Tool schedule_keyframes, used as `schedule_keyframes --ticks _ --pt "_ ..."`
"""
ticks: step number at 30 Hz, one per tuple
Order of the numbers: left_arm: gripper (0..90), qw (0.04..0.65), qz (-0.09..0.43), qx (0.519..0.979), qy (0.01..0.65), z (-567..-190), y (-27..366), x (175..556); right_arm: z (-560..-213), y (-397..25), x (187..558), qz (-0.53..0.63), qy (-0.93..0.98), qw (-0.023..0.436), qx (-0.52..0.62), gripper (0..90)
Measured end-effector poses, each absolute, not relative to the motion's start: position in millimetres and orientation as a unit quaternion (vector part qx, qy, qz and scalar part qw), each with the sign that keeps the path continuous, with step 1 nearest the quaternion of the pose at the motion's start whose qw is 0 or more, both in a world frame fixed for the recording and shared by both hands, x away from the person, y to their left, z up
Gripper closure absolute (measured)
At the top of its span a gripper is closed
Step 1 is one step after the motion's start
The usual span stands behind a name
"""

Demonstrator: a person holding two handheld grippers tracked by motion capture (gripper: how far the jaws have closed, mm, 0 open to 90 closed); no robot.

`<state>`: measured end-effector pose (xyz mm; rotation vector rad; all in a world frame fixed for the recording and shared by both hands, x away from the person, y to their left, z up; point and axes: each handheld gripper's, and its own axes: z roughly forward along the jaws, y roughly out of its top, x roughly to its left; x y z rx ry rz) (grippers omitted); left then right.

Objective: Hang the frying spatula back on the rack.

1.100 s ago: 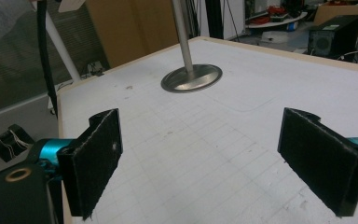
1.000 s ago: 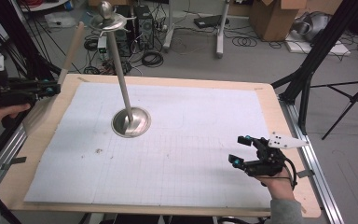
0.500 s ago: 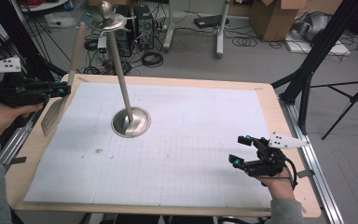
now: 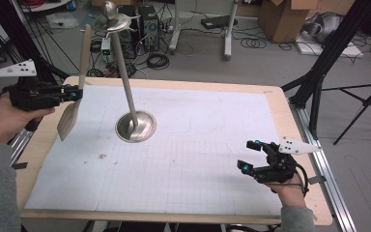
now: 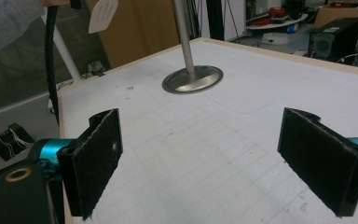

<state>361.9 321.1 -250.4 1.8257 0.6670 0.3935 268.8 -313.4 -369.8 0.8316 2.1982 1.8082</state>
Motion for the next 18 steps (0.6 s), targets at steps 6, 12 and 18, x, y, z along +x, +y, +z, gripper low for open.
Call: schedule_keyframes --ticks 6,12,18 --pt "77.2 0.544 0.169 0.772 0.282 -253 314 366 -369 -313 268 0.609 0.737 0.088 0.279 12.8" --pt "77.2 0.541 0.174 0.772 0.284 -256 308 370 -369 -315 268 0.61 0.737 0.09 0.279 12.7" --pt "77.2 0.539 0.178 0.772 0.287 -259 299 375 -368 -315 267 0.611 0.736 0.089 0.278 12.8"
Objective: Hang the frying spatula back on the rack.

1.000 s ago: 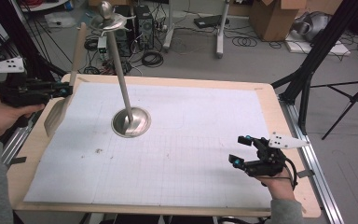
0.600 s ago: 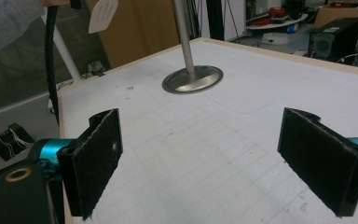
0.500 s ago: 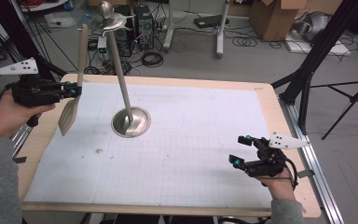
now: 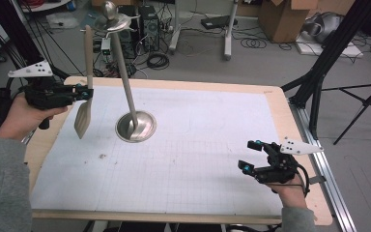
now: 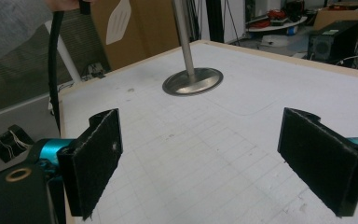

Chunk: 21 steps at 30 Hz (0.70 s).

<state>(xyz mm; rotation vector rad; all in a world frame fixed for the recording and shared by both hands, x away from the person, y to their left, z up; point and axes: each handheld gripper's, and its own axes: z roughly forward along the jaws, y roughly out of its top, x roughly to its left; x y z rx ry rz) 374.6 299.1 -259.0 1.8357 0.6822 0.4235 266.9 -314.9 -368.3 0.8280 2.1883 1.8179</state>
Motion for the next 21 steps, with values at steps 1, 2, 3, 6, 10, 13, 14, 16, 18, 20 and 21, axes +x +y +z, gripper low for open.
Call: schedule_keyframes --ticks 1,2,3,6,10,13,14,16,18,20,21 --pt "77.1 0.538 0.18 0.771 0.288 -260 297 376 -368 -315 267 0.611 0.735 0.09 0.278 12.8" --pt "77.1 0.538 0.18 0.771 0.288 -260 296 376 -368 -315 267 0.612 0.735 0.092 0.276 12.8" --pt "77.1 0.539 0.178 0.771 0.29 -261 293 377 -368 -315 267 0.612 0.735 0.091 0.277 12.8" --pt "77.2 0.538 0.18 0.769 0.293 -262 289 380 -367 -316 267 0.613 0.734 0.091 0.277 12.8" --pt "77.1 0.537 0.183 0.768 0.296 -263 284 383 -367 -317 266 0.614 0.733 0.093 0.277 12.8" --pt "77.2 0.538 0.185 0.766 0.3 -264 281 384 -367 -318 266 0.615 0.732 0.092 0.277 12.8" --pt "77.2 0.537 0.185 0.767 0.3 -264 280 385 -367 -318 265 0.614 0.733 0.091 0.278 12.8" --pt "77.2 0.537 0.186 0.766 0.301 -265 278 386 -367 -319 265 0.615 0.732 0.093 0.278 12.8" --pt "77.2 0.536 0.187 0.766 0.302 -265 277 386 -367 -319 265 0.614 0.732 0.093 0.279 12.8" --pt "77.2 0.537 0.185 0.764 0.304 -265 275 387 -367 -319 265 0.615 0.732 0.093 0.279 12.8" --pt "77.2 0.538 0.185 0.764 0.303 -266 274 388 -367 -319 265 0.615 0.732 0.095 0.277 12.8"
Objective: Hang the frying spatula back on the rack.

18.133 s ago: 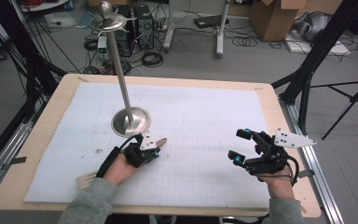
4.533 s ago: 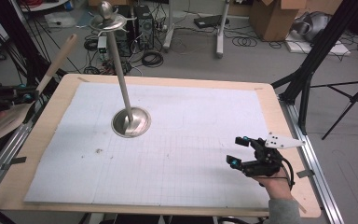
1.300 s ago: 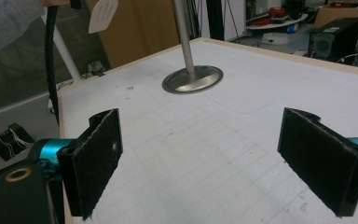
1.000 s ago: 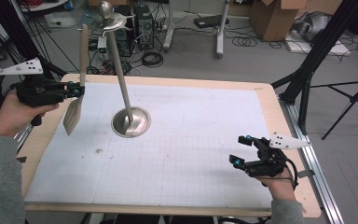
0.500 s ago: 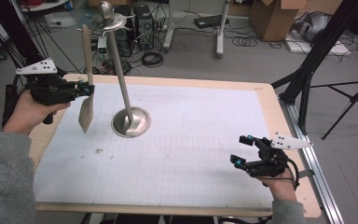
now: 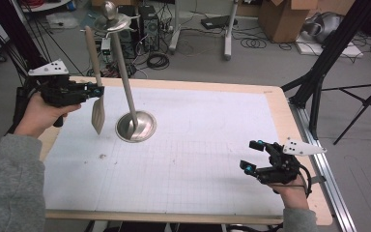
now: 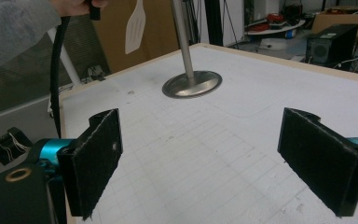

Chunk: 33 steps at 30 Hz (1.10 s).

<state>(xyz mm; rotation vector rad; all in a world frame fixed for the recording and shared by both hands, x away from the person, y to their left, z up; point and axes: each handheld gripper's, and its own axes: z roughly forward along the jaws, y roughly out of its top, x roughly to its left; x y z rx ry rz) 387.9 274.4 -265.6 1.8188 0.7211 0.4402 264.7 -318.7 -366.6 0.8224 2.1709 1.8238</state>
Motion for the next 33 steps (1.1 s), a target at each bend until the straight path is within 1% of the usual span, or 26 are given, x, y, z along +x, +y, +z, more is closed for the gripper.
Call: schedule_keyframes --ticks 10,13,17,21,24,26,27,28,31,33 --pt "77.0 0.537 0.198 0.762 0.303 -268 271 390 -366 -320 263 0.614 0.732 0.096 0.279 12.8" --pt "76.8 0.544 0.192 0.759 0.301 -269 268 391 -367 -319 263 0.613 0.733 0.095 0.28 12.8" --pt "76.6 0.548 0.197 0.755 0.302 -271 268 390 -367 -318 263 0.612 0.734 0.095 0.28 12.8" --pt "74.5 0.548 0.202 0.756 0.297 -271 269 388 -366 -319 262 0.612 0.733 0.095 0.281 12.8" --pt "65.5 0.563 0.194 0.746 0.298 -270 271 385 -366 -320 262 0.612 0.733 0.099 0.281 12.8" --pt "56.3 0.561 0.196 0.747 0.299 -271 273 383 -366 -320 261 0.61 0.734 0.094 0.284 12.8" --pt "49.1 0.56 0.199 0.746 0.299 -271 273 382 -366 -320 261 0.608 0.736 0.095 0.282 12.7" --pt "44.9 0.564 0.199 0.746 0.295 -272 274 381 -366 -319 262 0.608 0.736 0.097 0.281 12.7" --pt "25.5 0.562 0.205 0.745 0.296 -272 276 378 -365 -319 261 0.608 0.736 0.097 0.28 12.8" --pt "21.0 0.562 0.204 0.746 0.291 -272 277 375 -365 -319 260 0.608 0.736 0.099 0.281 12.7"
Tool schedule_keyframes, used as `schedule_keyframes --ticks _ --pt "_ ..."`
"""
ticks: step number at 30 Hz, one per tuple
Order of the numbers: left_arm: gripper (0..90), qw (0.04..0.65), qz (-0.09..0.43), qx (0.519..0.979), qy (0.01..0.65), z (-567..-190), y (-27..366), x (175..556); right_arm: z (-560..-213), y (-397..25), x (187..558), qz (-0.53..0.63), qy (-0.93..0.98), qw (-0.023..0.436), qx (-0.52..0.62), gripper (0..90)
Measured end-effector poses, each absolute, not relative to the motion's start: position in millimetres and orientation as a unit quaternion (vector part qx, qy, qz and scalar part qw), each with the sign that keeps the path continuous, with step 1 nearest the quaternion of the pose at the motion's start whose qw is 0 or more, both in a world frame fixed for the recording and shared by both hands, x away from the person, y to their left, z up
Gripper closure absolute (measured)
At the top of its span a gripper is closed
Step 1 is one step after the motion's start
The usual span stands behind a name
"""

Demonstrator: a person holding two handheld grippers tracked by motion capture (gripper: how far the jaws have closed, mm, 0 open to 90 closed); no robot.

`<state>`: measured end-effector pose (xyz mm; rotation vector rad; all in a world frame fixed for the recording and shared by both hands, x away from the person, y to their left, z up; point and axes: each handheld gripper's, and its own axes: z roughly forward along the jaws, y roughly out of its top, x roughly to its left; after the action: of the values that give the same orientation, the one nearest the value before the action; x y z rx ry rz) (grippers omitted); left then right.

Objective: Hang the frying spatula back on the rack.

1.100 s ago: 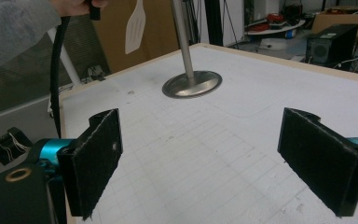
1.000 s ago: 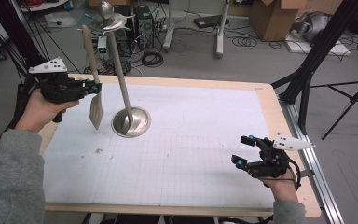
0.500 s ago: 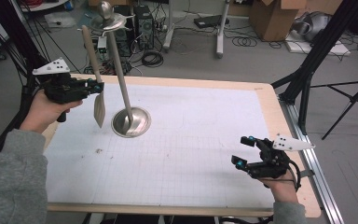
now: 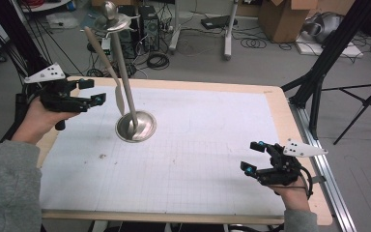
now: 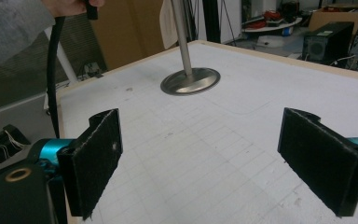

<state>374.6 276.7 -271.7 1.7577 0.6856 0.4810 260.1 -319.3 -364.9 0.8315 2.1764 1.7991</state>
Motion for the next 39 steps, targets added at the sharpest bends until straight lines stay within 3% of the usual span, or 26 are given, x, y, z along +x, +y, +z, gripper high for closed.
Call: schedule_keyframes --ticks 5,39 --pt "16.2 0.559 0.201 0.751 0.288 -273 279 366 -364 -320 259 0.61 0.734 0.101 0.279 12.7" --pt "16.2 0.577 0.226 0.738 0.266 -294 296 301 -359 -308 259 0.612 0.74 0.097 0.263 12.7"
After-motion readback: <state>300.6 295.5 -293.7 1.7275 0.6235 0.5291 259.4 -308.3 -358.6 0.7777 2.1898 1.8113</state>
